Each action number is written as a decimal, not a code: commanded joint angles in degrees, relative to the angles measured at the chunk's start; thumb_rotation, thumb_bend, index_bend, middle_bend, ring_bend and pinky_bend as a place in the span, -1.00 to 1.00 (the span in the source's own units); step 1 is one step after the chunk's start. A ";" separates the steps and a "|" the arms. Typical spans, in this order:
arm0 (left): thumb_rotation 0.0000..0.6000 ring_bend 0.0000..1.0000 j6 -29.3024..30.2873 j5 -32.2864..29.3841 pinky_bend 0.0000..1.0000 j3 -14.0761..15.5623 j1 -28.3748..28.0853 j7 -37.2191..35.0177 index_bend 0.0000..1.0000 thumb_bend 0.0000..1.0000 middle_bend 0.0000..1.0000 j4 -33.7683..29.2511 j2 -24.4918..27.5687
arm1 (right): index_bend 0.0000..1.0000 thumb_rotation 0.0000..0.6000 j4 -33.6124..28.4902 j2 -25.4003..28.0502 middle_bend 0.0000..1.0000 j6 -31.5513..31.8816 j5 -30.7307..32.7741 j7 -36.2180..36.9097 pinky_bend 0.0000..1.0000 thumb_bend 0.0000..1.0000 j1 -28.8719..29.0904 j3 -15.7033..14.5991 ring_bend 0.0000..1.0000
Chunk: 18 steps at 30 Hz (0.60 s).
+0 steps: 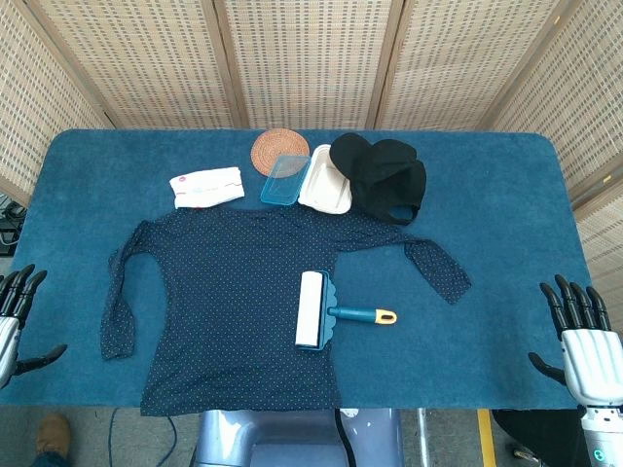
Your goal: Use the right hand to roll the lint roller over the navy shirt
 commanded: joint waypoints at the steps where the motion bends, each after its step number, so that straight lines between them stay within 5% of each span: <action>1: 1.00 -1.00 0.09 0.03 -1.00 -0.03 0.01 -0.15 -1.00 -1.00 -1.00 0.02 0.02 | -1.00 1.00 0.03 -0.03 -1.00 -0.03 -0.03 0.00 -1.00 -1.00 0.03 0.00 -1.00; 13: 1.00 -1.00 -0.76 -0.65 -1.00 -0.31 -0.50 0.04 -1.00 -1.00 -1.00 -0.06 0.00 | -1.00 1.00 -0.97 -0.82 -0.99 -3.13 0.00 -0.97 -1.00 -1.00 2.36 0.63 -1.00; 16: 1.00 -1.00 -1.20 -0.63 -1.00 -0.45 -0.92 0.62 -1.00 -1.00 -1.00 -0.09 -0.36 | -1.00 1.00 -1.69 -0.84 -0.63 -6.14 -0.24 -2.69 -0.93 -1.00 5.33 2.01 -0.59; 18: 1.00 -1.00 -1.29 -0.16 -1.00 -0.30 -1.09 1.36 -1.00 -1.00 -1.00 -0.14 -0.69 | -1.00 1.00 -3.49 -0.16 -0.18 -10.82 0.91 -3.55 -0.48 -1.00 8.32 2.94 -0.07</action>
